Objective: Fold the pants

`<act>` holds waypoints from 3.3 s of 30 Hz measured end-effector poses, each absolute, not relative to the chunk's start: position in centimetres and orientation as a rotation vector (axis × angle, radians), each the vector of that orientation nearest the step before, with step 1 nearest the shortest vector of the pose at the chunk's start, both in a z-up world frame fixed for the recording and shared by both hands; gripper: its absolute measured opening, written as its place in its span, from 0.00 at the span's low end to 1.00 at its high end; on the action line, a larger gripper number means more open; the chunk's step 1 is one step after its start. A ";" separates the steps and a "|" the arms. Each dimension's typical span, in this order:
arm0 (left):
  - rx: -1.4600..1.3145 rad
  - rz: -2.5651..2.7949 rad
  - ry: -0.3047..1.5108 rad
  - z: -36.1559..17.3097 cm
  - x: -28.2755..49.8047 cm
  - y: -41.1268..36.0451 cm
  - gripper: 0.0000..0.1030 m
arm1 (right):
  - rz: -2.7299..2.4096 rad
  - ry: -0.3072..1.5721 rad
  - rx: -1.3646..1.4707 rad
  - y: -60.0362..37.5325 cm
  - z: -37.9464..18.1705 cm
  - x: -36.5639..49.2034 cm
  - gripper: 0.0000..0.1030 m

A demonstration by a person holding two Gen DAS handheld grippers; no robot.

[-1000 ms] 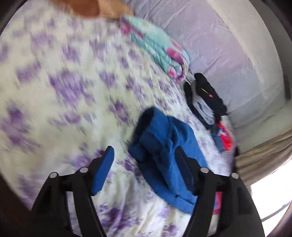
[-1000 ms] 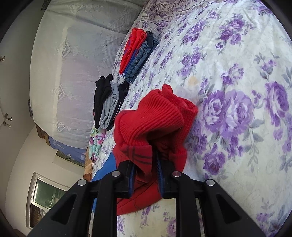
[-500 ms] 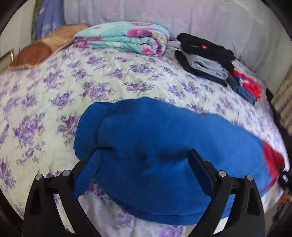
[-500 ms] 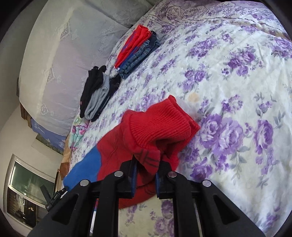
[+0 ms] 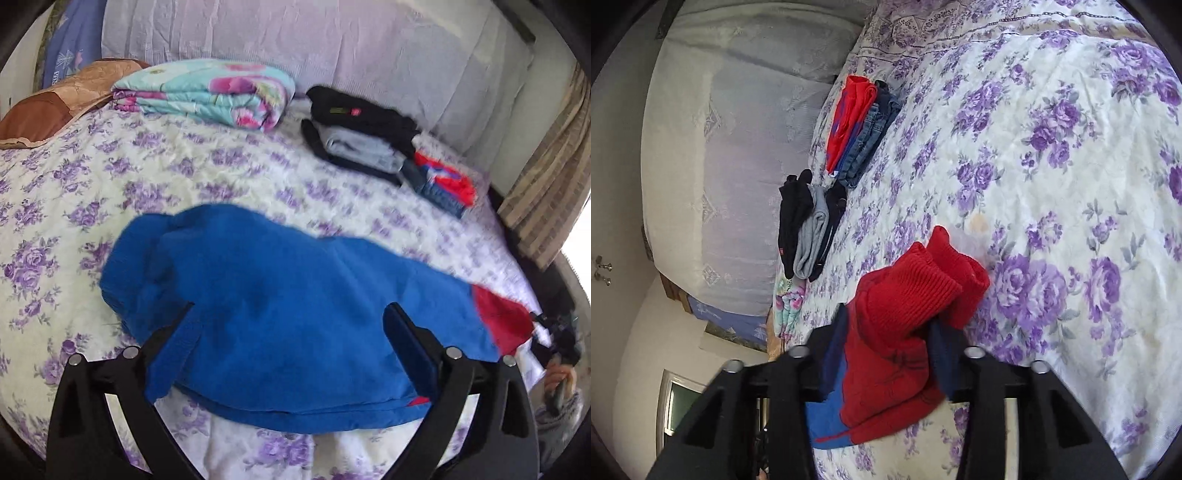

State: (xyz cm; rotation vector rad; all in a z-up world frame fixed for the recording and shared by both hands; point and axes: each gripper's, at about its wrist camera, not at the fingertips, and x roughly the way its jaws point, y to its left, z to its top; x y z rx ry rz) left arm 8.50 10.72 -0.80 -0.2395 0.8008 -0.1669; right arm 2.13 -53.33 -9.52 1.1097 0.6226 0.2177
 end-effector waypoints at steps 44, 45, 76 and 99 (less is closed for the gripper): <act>-0.076 -0.113 0.827 -2.6 7.8 6.7 0.95 | 0.007 0.752 0.375 -41.4 -6.5 3.0 0.63; -0.089 -0.106 0.849 -3.4 8.0 6.9 0.95 | 0.007 0.775 0.364 -41.3 -7.7 3.1 0.64; -0.092 -0.410 0.845 -1.2 8.8 -6.8 0.95 | 0.012 0.637 0.972 -49.6 -9.6 1.9 0.71; 0.153 -0.092 0.832 -6.1 10.5 -12.2 0.96 | -0.008 0.540 0.946 -49.5 -10.6 1.5 0.32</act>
